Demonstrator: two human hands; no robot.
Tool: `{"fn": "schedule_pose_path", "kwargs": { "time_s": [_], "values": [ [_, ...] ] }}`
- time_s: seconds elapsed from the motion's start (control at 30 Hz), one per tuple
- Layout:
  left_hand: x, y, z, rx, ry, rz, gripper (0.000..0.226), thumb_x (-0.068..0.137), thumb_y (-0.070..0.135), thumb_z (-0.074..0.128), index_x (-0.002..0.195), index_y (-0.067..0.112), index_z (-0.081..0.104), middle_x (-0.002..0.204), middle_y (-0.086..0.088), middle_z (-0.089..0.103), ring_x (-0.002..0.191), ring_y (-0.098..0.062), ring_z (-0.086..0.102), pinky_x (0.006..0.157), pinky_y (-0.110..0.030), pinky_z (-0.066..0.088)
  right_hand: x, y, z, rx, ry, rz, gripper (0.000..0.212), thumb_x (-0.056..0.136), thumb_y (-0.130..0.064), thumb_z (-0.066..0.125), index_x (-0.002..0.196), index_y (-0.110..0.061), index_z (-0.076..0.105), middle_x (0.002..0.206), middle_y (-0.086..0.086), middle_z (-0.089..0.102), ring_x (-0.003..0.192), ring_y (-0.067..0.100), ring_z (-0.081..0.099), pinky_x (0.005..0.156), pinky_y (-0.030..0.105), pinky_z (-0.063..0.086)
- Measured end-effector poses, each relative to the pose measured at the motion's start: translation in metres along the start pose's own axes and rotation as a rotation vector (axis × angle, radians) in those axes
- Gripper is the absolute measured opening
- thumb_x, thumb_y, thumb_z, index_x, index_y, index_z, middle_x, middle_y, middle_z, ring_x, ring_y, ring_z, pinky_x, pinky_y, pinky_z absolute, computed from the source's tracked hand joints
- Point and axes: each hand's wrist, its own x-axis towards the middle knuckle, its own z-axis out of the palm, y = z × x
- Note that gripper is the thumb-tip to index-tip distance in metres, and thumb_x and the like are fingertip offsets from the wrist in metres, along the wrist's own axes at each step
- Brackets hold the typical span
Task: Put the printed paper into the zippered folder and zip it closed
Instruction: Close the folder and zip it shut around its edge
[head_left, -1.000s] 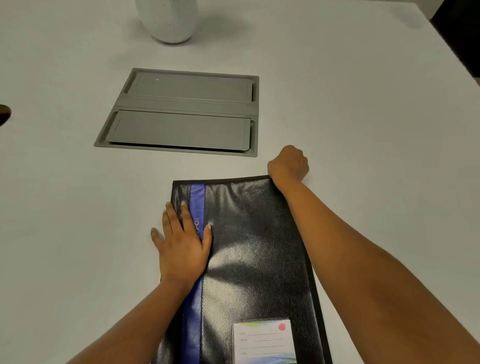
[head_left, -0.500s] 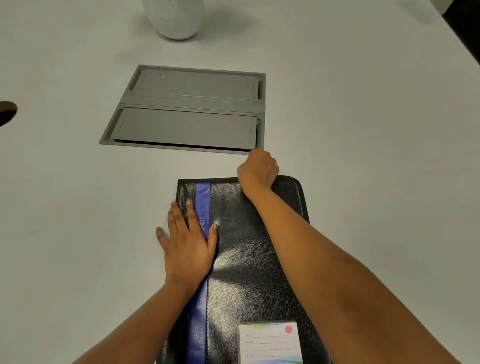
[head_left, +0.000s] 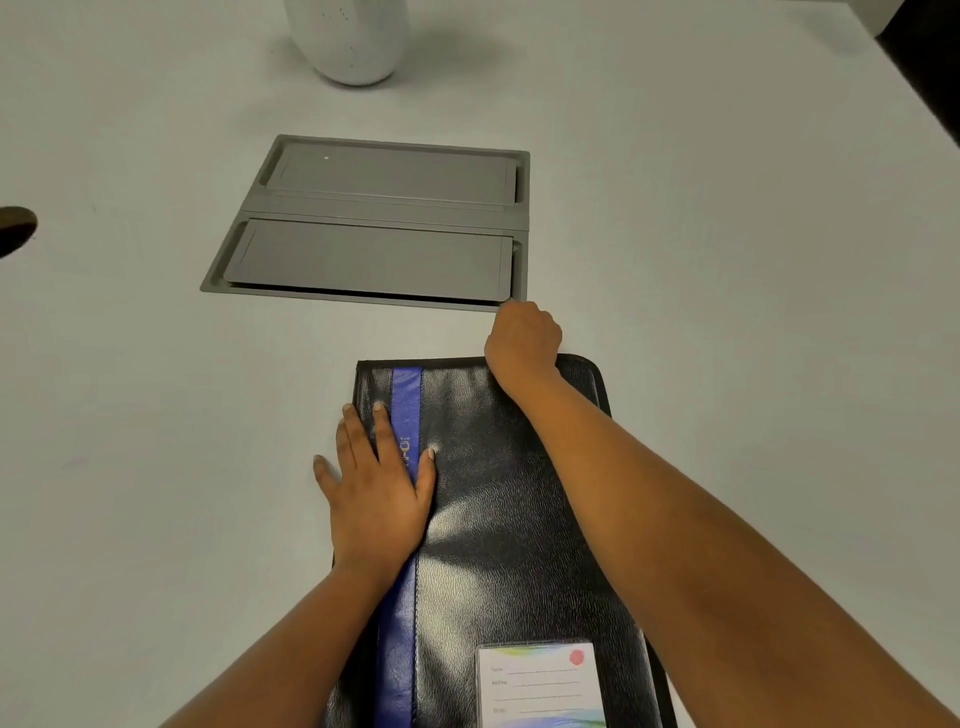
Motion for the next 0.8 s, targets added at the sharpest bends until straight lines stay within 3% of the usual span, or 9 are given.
{"fn": "schedule_pose_path", "kwargs": {
  "time_s": [0.1, 0.23, 0.33, 0.47, 0.5, 0.63, 0.8],
  "values": [
    [-0.001, -0.001, 0.001, -0.015, 0.010, 0.002, 0.073, 0.088, 0.052, 0.021, 0.139, 0.002, 0.036, 0.140, -0.030, 0.038, 0.126, -0.042, 0.044, 0.098, -0.061, 0.036, 0.003, -0.001, -0.003, -0.072, -0.034, -0.025, 0.027, 0.089, 0.007, 0.044, 0.070, -0.011, 0.050, 0.110, 0.010, 0.064, 0.103, 0.023, 0.060, 0.052, 0.020, 0.025],
    [0.000, -0.002, 0.002, -0.035, 0.023, 0.007, 0.074, 0.088, 0.053, 0.020, 0.140, 0.003, 0.035, 0.142, -0.029, 0.036, 0.129, -0.041, 0.041, 0.102, -0.058, 0.033, 0.003, -0.003, 0.000, -0.097, -0.001, -0.024, 0.025, 0.091, 0.007, 0.042, 0.101, -0.004, 0.061, 0.112, 0.009, 0.064, 0.103, 0.022, 0.060, 0.069, 0.025, 0.031],
    [-0.001, -0.001, 0.002, -0.031, 0.024, 0.011, 0.073, 0.088, 0.053, 0.020, 0.140, 0.003, 0.035, 0.143, -0.029, 0.036, 0.129, -0.041, 0.040, 0.103, -0.058, 0.033, 0.002, -0.002, 0.002, -0.094, 0.033, -0.010, 0.024, 0.091, 0.006, 0.042, 0.103, -0.004, 0.061, 0.110, 0.009, 0.064, 0.101, 0.022, 0.060, 0.068, 0.025, 0.032],
    [-0.001, -0.001, 0.002, -0.024, 0.023, 0.008, 0.074, 0.088, 0.053, 0.021, 0.140, 0.002, 0.035, 0.143, -0.029, 0.035, 0.129, -0.042, 0.040, 0.102, -0.058, 0.033, 0.003, -0.006, 0.003, -0.054, 0.010, 0.020, 0.022, 0.091, 0.006, 0.042, 0.088, -0.004, 0.061, 0.110, 0.010, 0.065, 0.101, 0.023, 0.061, 0.051, 0.020, 0.025],
    [-0.001, -0.001, 0.002, -0.023, 0.021, 0.008, 0.073, 0.088, 0.052, 0.021, 0.140, 0.002, 0.035, 0.142, -0.029, 0.036, 0.129, -0.042, 0.041, 0.102, -0.058, 0.034, 0.003, -0.008, 0.004, -0.045, 0.007, 0.028, 0.022, 0.091, 0.006, 0.042, 0.085, -0.005, 0.060, 0.110, 0.010, 0.065, 0.101, 0.023, 0.061, 0.052, 0.021, 0.028],
    [0.000, -0.001, 0.003, -0.026, 0.015, 0.006, 0.073, 0.088, 0.052, 0.022, 0.139, 0.002, 0.036, 0.142, -0.029, 0.037, 0.128, -0.042, 0.042, 0.102, -0.058, 0.034, 0.005, -0.016, 0.007, 0.021, 0.015, 0.093, 0.024, 0.092, 0.002, 0.045, 0.106, -0.005, 0.062, 0.111, 0.009, 0.066, 0.101, 0.022, 0.062, 0.070, 0.027, 0.040],
    [0.001, -0.002, 0.003, -0.035, 0.010, 0.007, 0.074, 0.088, 0.053, 0.019, 0.141, 0.003, 0.034, 0.144, -0.028, 0.034, 0.131, -0.040, 0.039, 0.104, -0.057, 0.031, 0.006, -0.022, 0.007, 0.110, -0.011, 0.156, 0.017, 0.091, 0.001, 0.048, 0.096, -0.006, 0.063, 0.111, 0.010, 0.066, 0.102, 0.023, 0.062, 0.074, 0.026, 0.044]
  ]
}}
